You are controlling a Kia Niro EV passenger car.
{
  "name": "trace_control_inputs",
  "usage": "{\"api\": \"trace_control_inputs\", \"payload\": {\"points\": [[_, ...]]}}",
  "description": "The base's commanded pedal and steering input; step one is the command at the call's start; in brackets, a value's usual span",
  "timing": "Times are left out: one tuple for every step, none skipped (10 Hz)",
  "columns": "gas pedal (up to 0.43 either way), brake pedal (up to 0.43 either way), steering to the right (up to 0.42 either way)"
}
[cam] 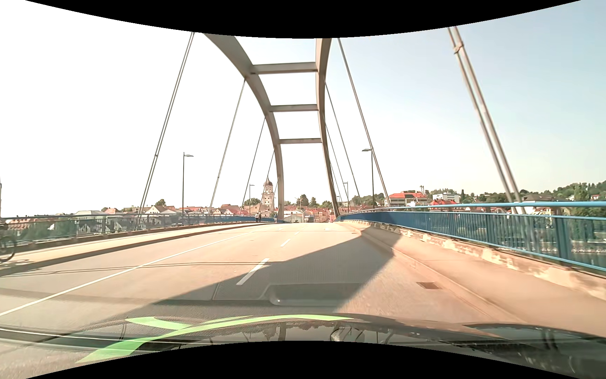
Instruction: Follow the waypoints while adhering to traffic rules and regulations
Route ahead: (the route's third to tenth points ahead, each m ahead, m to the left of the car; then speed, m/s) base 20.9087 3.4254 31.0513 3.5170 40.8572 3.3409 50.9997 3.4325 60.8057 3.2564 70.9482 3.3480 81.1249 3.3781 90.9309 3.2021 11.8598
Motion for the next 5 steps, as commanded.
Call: {"api": "trace_control_inputs", "payload": {"points": [[0.189,0.000,-0.002],[0.197,0.000,-0.002],[0.209,0.000,-0.002],[0.209,0.000,-0.002],[0.209,0.000,-0.002]]}}
